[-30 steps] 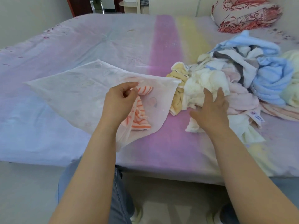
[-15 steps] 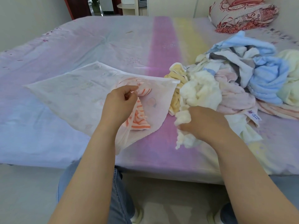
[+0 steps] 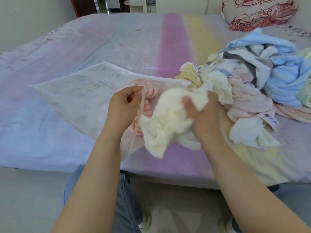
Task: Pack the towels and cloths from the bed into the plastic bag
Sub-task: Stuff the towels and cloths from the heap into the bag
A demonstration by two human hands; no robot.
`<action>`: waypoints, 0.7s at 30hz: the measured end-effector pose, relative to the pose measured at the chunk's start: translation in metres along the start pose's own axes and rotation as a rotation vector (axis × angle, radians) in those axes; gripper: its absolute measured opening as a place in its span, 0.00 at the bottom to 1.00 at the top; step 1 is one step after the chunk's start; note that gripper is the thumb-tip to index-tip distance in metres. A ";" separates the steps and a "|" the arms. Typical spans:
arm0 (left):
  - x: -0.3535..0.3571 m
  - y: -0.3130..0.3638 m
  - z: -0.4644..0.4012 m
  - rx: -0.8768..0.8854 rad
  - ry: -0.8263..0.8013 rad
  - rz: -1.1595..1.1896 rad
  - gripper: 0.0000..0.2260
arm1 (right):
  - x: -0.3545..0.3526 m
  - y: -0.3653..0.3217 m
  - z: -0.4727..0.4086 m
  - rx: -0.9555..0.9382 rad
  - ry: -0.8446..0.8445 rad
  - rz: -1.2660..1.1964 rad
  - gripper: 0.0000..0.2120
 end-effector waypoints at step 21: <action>-0.022 0.014 0.019 0.026 0.034 -0.032 0.07 | 0.109 -0.013 -0.003 0.040 -0.606 0.173 0.43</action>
Point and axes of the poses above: each hand's wrist, its own z-axis away from the middle knuckle, its own x-axis out of the palm, y = z × x, the point moved 3 cm from there along -z, towards the middle knuckle, and after that the axes turned 2 degrees about z, right-handed, at the moved point
